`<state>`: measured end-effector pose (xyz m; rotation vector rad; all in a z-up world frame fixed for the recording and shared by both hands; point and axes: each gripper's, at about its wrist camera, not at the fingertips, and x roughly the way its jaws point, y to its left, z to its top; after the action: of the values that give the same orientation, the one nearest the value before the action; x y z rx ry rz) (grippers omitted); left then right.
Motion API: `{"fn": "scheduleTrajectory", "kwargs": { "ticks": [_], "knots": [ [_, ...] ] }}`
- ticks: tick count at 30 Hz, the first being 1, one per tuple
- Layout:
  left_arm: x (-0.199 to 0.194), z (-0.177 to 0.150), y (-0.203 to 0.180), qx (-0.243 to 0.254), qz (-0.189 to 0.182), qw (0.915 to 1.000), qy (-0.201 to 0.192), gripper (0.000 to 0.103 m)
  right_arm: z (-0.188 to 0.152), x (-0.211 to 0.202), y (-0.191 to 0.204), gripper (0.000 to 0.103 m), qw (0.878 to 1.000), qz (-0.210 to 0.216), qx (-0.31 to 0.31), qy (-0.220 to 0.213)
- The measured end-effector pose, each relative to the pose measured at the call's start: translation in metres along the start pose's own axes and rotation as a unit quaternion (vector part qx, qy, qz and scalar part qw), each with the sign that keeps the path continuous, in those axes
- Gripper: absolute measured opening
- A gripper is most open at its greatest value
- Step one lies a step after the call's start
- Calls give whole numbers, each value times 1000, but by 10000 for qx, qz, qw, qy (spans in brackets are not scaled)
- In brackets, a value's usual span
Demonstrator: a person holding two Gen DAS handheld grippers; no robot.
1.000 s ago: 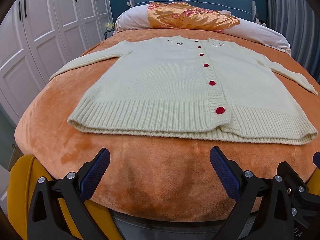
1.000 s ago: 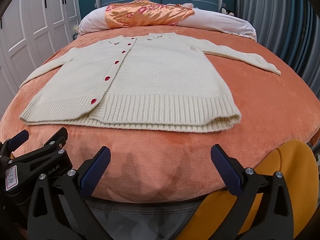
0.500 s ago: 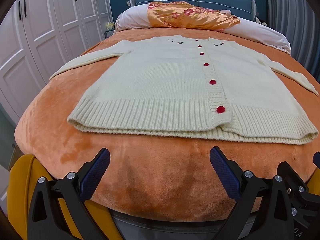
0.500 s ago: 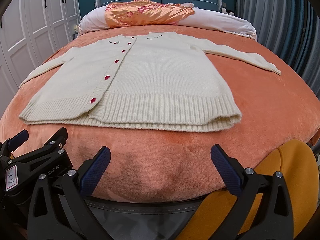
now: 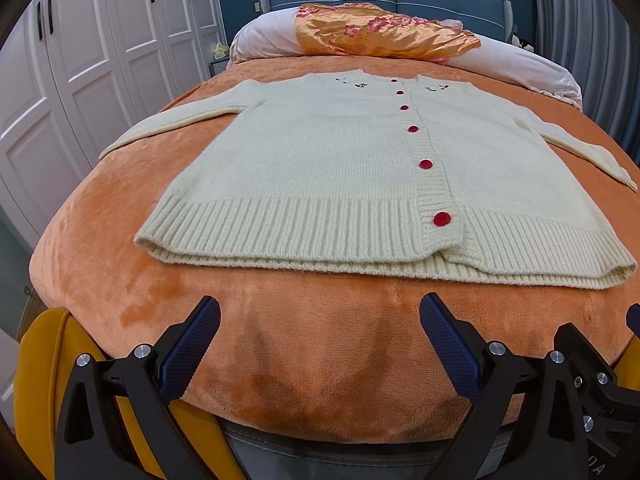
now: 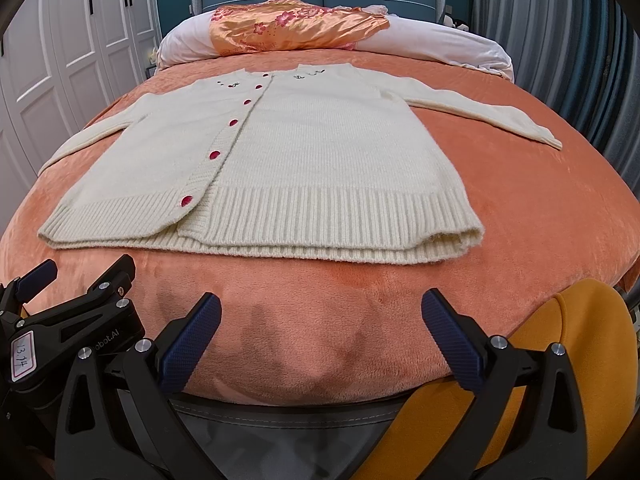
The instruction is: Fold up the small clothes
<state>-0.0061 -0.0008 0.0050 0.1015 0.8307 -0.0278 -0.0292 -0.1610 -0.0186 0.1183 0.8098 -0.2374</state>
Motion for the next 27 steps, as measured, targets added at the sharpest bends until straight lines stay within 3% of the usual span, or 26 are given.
{"fn": "scheduleTrajectory", "kwargs": {
  "ticks": [27],
  "knots": [
    [1,-2,1,2,-6,10000,22,98,2,0,1,98,10000,-10,-7,17]
  ]
}}
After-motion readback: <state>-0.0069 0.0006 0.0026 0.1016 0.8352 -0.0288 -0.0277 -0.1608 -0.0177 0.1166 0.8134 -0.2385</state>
